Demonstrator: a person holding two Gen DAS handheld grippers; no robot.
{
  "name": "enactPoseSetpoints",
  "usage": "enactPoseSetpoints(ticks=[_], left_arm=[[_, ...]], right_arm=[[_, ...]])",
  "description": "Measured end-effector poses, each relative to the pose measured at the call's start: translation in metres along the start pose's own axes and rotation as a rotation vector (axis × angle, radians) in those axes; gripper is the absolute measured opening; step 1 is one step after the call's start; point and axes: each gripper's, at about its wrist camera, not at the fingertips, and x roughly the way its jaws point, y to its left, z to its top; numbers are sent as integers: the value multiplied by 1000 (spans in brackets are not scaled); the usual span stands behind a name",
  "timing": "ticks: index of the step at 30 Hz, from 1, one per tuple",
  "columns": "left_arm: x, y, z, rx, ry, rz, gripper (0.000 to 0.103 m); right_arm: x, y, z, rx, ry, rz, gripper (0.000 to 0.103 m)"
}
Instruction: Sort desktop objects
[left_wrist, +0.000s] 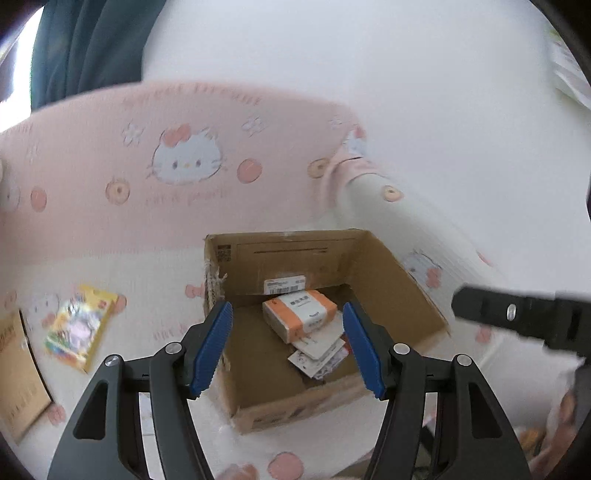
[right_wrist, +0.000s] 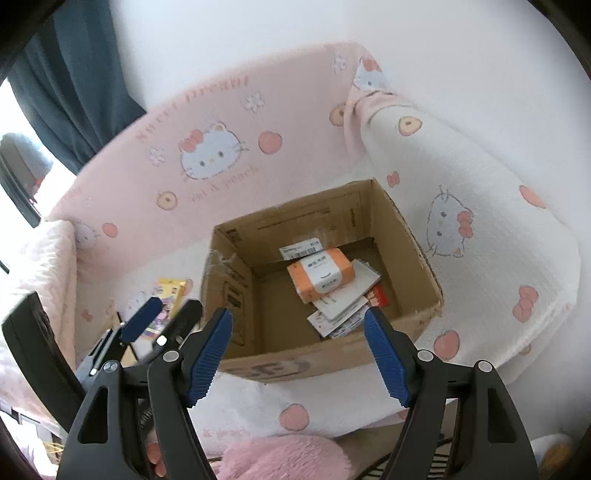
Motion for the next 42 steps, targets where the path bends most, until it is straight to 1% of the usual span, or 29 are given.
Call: enactPoseSetpoints(ticks=[2, 4, 9, 10, 11, 12, 14, 16, 18, 21, 24, 26, 29, 34, 37, 39, 42], left_arm=[[-13, 2, -7, 18, -9, 3, 67], [-27, 6, -13, 27, -20, 20, 67], [-51, 24, -17, -14, -39, 43, 67], [-58, 26, -17, -7, -54, 65, 67], [-65, 29, -16, 0, -69, 86, 70], [-71, 31, -15, 10, -80, 105, 79], [-82, 35, -13, 21, -91, 135, 88], [-91, 41, -10, 9, -86, 148, 88], [-99, 46, -7, -13, -70, 157, 88], [-105, 48, 2, 6, -47, 197, 88], [-104, 43, 11, 61, -11, 233, 88], [-100, 38, 16, 85, 9, 244, 88], [-94, 29, 25, 124, 38, 259, 88], [-85, 13, 39, 231, 24, 316, 88], [-77, 6, 43, 265, 55, 351, 88], [-72, 7, 44, 258, 99, 345, 88], [-68, 8, 45, 224, 150, 304, 88]], right_arm=[[-11, 5, -8, -1, -11, 3, 73], [-21, 12, -20, -19, -26, -14, 73], [-40, 32, -49, -60, -40, -53, 74], [-44, 37, -53, -71, -50, -55, 74], [-47, 41, -57, -81, -60, -58, 74], [-52, 46, -62, -97, -75, -64, 75], [-63, 57, -71, -129, -108, -75, 78], [-72, 67, -77, -158, -136, -85, 86], [-81, 77, -81, -194, -156, -99, 89], [-80, 86, -79, -224, -141, -111, 90], [-80, 94, -76, -254, -126, -123, 91], [-74, 92, -70, -247, -105, -123, 91], [-63, 82, -56, -218, -85, -117, 91], [-49, 59, -33, -130, -58, -105, 91], [-43, 48, -22, -82, -36, -101, 91], [-41, 44, -18, -68, -27, -105, 91], [-41, 49, -17, -96, -19, -125, 91]])
